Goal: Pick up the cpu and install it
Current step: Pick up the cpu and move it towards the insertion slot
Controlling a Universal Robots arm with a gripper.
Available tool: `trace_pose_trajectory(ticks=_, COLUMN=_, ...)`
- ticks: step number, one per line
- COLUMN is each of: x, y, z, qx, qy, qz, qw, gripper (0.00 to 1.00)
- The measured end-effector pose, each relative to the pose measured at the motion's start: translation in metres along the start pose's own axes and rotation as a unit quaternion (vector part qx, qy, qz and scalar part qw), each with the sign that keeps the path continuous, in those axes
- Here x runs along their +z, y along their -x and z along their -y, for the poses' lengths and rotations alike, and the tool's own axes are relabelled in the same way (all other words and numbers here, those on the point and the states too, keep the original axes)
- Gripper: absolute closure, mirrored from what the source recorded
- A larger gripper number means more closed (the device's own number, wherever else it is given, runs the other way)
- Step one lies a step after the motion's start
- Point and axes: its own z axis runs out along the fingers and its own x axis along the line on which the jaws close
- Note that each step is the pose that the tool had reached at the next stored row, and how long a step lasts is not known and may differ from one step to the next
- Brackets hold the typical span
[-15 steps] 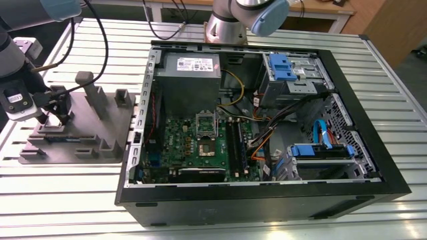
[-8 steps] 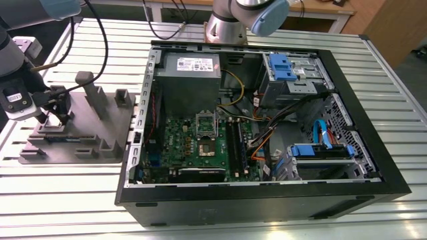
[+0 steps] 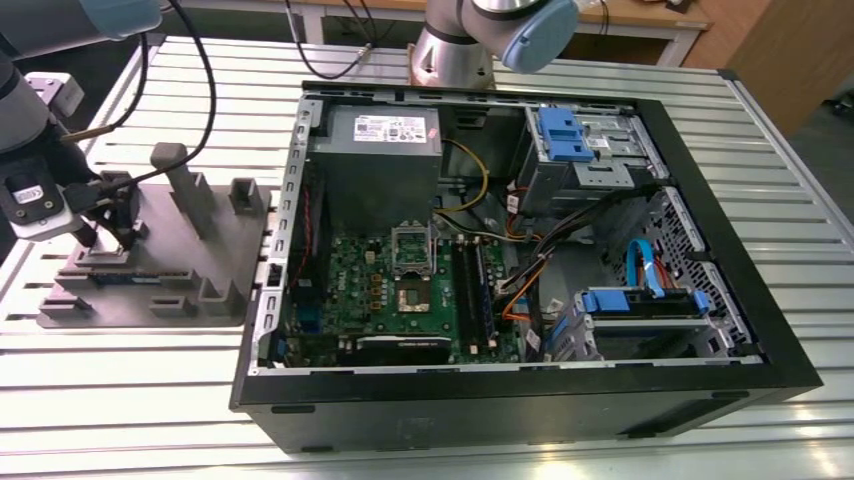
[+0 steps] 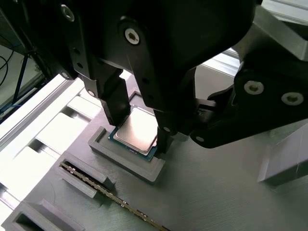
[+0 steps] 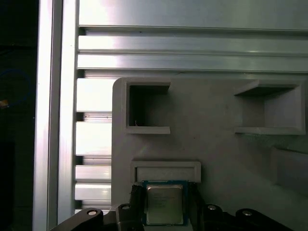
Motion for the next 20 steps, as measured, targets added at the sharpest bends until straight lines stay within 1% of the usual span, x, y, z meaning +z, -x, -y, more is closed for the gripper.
trace_pose_trajectory(ticks=1, x=0.0000, y=0.0000, z=0.0000, qx=0.000, qy=0.0000, qz=0.0000, qw=1.00000, gripper=0.47)
trace_pose_trajectory(ticks=2, x=0.0000, y=0.0000, z=0.0000, qx=0.000, qy=0.0000, qz=0.0001, qw=1.00000, gripper=0.53)
trace_pose_trajectory(ticks=15, x=-0.0002, y=0.0001, z=0.0000, qx=0.000, qy=0.0000, qz=0.0001, qw=1.00000, gripper=0.53)
trace_pose_trajectory(ticks=20, x=-0.0036, y=0.0001, z=-0.0001, qx=0.000, qy=0.0000, qz=0.0000, qw=1.00000, gripper=0.53)
